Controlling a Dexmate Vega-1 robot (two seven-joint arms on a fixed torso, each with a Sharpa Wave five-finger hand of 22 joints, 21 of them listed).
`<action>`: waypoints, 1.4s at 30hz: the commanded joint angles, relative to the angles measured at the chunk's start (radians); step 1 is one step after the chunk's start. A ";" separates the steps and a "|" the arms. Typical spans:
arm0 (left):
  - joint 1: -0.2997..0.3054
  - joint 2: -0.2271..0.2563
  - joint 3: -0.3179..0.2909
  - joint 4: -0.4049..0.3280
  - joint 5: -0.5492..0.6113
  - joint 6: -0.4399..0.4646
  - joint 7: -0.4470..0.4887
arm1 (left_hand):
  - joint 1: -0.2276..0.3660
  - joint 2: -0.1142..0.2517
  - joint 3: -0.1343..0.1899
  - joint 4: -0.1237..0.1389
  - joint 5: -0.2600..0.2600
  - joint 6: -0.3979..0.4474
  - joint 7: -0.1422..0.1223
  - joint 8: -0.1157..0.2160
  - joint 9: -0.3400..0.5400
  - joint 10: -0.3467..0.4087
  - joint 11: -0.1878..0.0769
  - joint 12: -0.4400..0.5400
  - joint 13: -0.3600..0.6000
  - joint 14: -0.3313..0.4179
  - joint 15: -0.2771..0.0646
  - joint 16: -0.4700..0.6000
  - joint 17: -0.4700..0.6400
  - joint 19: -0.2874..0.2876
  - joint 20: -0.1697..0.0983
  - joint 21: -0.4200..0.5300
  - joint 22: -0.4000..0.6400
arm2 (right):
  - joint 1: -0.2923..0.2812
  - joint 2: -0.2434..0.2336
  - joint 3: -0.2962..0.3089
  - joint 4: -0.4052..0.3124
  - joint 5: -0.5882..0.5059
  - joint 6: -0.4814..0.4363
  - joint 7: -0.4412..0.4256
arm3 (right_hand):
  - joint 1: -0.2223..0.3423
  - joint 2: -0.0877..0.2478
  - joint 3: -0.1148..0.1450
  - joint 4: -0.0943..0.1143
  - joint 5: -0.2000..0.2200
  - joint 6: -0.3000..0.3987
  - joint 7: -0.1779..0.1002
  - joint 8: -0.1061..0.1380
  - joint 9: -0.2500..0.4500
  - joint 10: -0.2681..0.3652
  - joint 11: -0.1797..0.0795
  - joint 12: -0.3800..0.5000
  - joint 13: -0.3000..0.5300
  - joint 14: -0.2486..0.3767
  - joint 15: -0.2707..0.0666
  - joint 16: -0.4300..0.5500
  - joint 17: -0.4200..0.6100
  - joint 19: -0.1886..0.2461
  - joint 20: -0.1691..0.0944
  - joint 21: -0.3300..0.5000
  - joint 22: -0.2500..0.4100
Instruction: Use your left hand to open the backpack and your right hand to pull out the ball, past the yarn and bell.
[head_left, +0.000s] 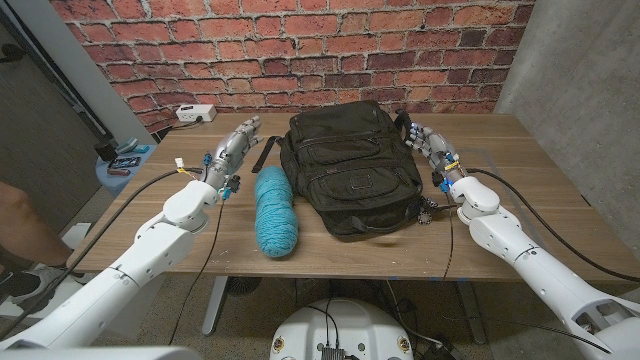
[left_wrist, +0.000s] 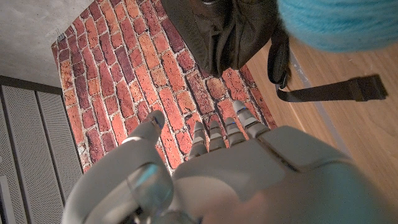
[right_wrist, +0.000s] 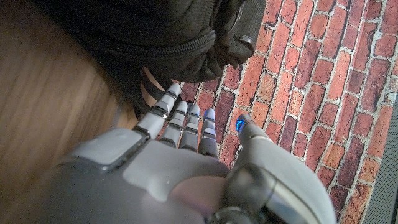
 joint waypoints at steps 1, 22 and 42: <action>0.012 0.035 -0.010 -0.045 0.028 0.015 -0.008 | 0.015 0.001 0.005 -0.009 0.005 0.010 -0.002 0.005 0.001 0.007 -0.002 0.010 0.002 0.010 0.002 0.007 0.001 0.005 0.003 -0.004 0.006 | 0.024 0.013 0.002 0.048 0.002 0.033 0.025 | 0.010 0.001 0.001 -0.008 0.007 0.000 0.001 0.002 0.002 0.006 0.009 0.000 0.001 -0.002 -0.013 0.000 0.000 0.005 -0.029 -0.005 0.002; 0.093 0.107 -0.022 -0.161 0.144 0.010 0.010 | 0.029 -0.001 0.001 -0.035 0.009 0.030 0.000 0.008 0.002 0.026 -0.008 0.015 0.002 0.030 -0.005 0.011 0.002 0.021 0.006 -0.013 0.007 | 0.026 -0.001 0.018 0.073 0.020 0.045 0.053 | 0.015 0.002 0.001 -0.014 0.009 -0.002 0.004 0.002 0.001 0.006 0.009 -0.001 -0.001 -0.002 -0.010 0.001 -0.004 0.006 -0.029 -0.006 0.002; 0.127 0.171 -0.056 -0.220 0.198 0.007 -0.037 | 0.036 -0.031 -0.020 -0.068 0.013 0.042 -0.010 0.006 0.001 0.028 -0.028 0.011 0.002 0.033 -0.021 0.006 0.002 0.037 -0.003 -0.028 0.007 | 0.049 -0.009 0.032 0.097 0.026 0.058 0.069 | 0.016 0.003 0.000 -0.017 0.009 -0.004 0.006 0.001 0.000 0.004 0.011 -0.002 -0.002 -0.005 -0.009 0.001 -0.006 0.006 -0.028 -0.007 0.002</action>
